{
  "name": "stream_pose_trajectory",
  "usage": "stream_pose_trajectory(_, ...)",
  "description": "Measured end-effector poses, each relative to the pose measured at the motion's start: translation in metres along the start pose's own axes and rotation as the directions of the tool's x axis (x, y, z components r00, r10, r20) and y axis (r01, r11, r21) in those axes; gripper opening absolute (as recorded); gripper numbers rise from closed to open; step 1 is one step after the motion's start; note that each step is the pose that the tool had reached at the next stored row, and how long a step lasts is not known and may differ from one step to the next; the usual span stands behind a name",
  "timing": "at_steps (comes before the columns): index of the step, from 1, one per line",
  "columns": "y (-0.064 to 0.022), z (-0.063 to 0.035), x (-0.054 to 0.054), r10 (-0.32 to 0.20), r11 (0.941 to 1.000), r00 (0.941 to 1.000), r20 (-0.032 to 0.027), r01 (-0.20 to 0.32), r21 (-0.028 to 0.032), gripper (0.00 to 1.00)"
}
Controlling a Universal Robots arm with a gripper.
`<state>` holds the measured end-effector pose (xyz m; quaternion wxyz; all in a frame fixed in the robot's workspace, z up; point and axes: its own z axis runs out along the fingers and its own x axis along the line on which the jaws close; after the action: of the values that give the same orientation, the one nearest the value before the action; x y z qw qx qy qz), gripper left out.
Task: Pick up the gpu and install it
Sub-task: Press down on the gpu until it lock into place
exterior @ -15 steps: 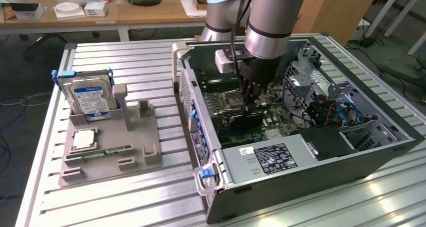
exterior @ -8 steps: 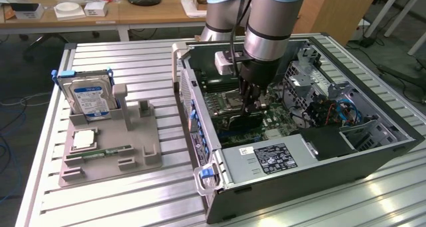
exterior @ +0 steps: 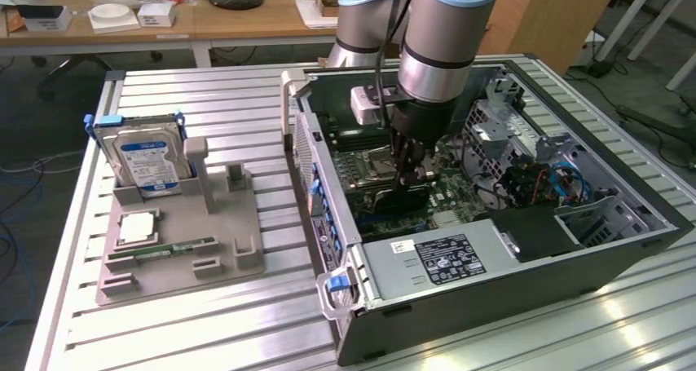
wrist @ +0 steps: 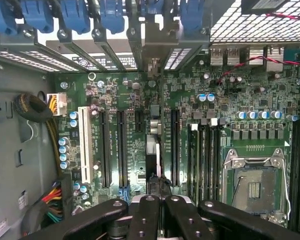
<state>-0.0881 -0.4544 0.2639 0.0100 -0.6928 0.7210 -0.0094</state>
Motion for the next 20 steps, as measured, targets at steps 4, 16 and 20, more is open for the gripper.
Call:
stream_pose_trajectory(4, -0.0001, -0.0043, 0.000, 0.000, 1.0000, 1.0000, 0.0006, 0.000, 0.0001, 0.10)
stream_pose_trajectory(16, 0.0214, -0.0106, 0.001, 0.000, 1.0000, 1.0000, 0.0002, 0.000, 0.0000, 0.10)
stream_pose_trajectory(20, 0.0311, -0.0109, 0.001, 0.000, 1.0000, 1.0000, 0.0002, 0.000, 0.0000, 0.10)
